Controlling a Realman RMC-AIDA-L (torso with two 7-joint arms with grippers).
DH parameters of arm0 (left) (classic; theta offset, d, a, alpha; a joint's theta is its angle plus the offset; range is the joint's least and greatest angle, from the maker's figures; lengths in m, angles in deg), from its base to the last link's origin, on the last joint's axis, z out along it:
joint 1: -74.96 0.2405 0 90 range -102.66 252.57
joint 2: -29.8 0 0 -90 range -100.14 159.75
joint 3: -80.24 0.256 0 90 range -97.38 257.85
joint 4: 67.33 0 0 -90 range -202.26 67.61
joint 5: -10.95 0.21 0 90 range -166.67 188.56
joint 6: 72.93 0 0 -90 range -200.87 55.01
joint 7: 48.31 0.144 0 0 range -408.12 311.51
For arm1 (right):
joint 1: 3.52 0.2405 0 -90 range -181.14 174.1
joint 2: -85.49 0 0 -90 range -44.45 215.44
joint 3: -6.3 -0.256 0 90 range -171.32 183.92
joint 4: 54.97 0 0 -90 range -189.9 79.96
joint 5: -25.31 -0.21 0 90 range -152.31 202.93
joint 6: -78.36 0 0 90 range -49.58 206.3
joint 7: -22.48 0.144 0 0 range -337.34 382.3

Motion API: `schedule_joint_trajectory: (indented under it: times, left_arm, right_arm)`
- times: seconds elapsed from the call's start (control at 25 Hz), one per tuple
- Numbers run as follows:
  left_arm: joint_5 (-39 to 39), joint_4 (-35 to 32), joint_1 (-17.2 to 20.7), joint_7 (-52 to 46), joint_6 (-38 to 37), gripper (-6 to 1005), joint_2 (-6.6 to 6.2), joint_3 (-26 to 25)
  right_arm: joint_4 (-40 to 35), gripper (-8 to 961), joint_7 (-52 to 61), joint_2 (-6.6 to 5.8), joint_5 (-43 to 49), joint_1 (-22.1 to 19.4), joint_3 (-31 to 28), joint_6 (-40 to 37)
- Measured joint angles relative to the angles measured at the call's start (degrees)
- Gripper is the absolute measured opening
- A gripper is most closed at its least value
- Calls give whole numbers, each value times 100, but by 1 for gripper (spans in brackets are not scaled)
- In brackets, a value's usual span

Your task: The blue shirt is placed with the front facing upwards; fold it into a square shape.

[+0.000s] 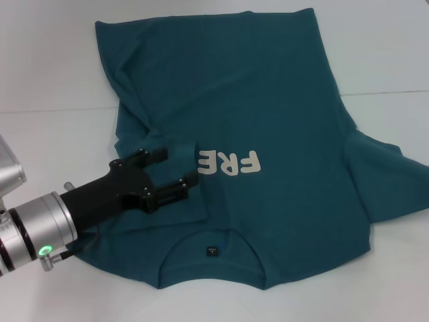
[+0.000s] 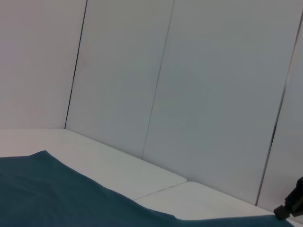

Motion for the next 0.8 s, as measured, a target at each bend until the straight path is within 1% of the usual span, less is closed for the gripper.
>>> schedule_joint_trajectory:
  times: [0.2, 0.48, 0.64, 0.8]
  left_arm:
    - [0, -5, 0, -1, -9, 875, 0, 0]
    - [0, -6, -6, -1, -8, 875, 0, 0]
    - [0, -13, -8, -1, -22, 875, 0, 0]
    - [2, -14, -9, 9, -23, 875, 0, 2]
  right_arm:
    - [-351, 0, 159, -53, 41, 5, 46, -238]
    - [-560, 1, 270, -146, 60, 45, 60, -406]
    - [-692, 1, 335, -182, 90, 141, 118, -507]
    - [-715, 1, 426, -187, 248, 341, 251, -517]
